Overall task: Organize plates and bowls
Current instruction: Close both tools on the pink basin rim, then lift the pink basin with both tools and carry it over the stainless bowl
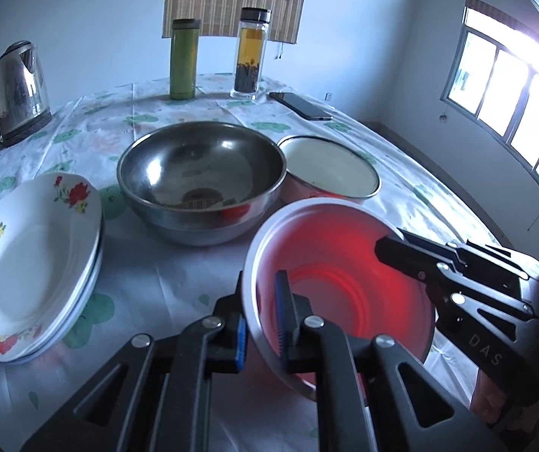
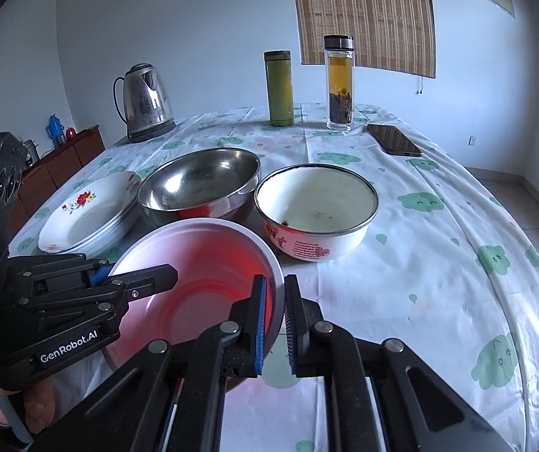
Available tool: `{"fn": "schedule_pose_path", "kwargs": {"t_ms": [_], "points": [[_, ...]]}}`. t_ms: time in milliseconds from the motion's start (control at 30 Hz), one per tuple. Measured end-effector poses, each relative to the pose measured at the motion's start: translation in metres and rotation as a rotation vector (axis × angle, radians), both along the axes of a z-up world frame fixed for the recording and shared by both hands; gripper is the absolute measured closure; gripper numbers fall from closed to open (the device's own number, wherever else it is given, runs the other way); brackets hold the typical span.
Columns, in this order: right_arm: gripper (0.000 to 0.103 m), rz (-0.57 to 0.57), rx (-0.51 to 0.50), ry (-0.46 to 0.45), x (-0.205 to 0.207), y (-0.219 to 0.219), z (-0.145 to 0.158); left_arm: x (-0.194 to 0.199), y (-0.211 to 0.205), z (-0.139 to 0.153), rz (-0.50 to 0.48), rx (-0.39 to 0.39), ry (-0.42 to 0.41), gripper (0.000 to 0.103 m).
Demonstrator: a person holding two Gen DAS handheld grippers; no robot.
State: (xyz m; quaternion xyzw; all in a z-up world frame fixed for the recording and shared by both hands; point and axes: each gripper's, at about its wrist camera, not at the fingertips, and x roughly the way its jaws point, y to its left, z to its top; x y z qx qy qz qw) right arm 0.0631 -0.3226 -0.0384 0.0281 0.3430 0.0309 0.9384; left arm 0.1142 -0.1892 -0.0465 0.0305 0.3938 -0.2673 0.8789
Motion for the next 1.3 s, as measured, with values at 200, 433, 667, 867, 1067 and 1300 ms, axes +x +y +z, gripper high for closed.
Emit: {"fn": "schedule_pose_path", "kwargs": {"t_ms": [200, 433, 667, 867, 1067, 1300], "points": [[0.093, 0.004, 0.009, -0.004, -0.002, 0.000, 0.003, -0.004, 0.000, 0.003, 0.000, 0.006, -0.009, 0.093], [0.093, 0.004, 0.018, -0.021, -0.002, 0.001, 0.001, -0.001, 0.001, 0.002, 0.014, 0.016, -0.016, 0.094], [0.093, 0.004, 0.027, -0.053, -0.002, 0.001, 0.004, -0.002, 0.003, 0.005, 0.023, 0.009, -0.030, 0.094], [0.093, 0.013, 0.021, -0.078, 0.000, 0.004, 0.010, -0.003, 0.007, 0.017, 0.035, 0.003, -0.059, 0.095], [0.093, 0.026, 0.017, -0.116, 0.004, 0.008, 0.022, 0.001, 0.012, 0.035, 0.043, -0.014, -0.098, 0.095], [0.093, 0.033, 0.004, -0.152, 0.010, 0.012, 0.036, 0.009, 0.016, 0.045, 0.059, -0.033, -0.116, 0.096]]}}
